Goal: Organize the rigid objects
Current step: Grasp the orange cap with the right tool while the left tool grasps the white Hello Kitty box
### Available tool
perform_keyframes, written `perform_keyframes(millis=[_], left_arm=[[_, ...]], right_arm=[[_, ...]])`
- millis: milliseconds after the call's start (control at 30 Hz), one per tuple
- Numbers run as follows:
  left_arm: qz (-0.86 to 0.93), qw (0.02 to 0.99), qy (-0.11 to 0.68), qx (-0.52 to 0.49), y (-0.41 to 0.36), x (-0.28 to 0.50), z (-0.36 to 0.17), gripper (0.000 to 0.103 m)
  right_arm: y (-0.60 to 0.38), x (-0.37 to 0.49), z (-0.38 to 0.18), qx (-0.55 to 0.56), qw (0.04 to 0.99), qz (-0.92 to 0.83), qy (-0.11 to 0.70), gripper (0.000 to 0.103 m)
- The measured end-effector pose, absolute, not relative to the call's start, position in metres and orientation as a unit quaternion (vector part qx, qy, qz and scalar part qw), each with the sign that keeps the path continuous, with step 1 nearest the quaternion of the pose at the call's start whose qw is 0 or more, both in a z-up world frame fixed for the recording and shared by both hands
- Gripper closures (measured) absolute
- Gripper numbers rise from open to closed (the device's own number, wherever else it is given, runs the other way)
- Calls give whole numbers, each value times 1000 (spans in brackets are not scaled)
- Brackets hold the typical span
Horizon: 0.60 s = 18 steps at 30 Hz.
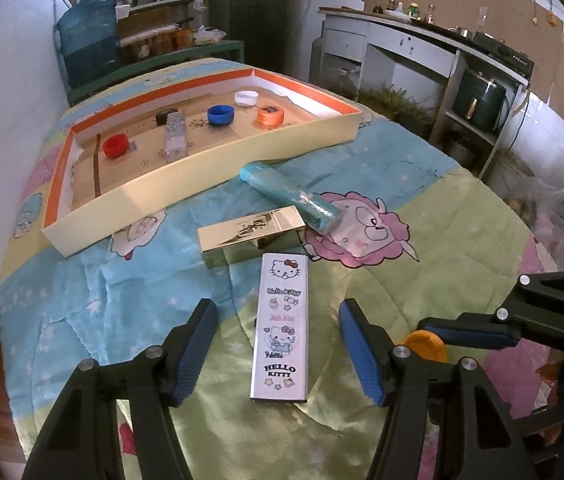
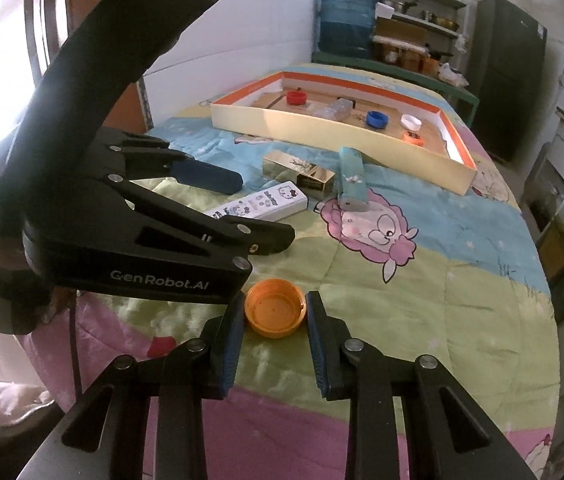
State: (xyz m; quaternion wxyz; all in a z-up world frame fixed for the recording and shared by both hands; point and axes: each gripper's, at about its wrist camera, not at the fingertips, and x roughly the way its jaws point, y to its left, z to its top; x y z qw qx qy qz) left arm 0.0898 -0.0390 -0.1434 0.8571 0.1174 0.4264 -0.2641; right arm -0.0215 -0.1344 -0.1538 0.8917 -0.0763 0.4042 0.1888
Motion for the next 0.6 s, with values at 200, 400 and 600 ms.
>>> perform_keyframes(millis=[200, 400, 600], left_arm=[[-249, 865, 423, 103, -33, 92, -141, 77], [-250, 866, 423, 96, -30, 92, -141, 77], [-252, 868, 420, 82, -26, 88, -138, 77]], right_arm=[[-134, -21, -154, -75, 892, 189, 404, 72], [-134, -21, -154, -73, 892, 189, 404, 72], [-135, -21, -153, -72, 893, 190, 401, 72]])
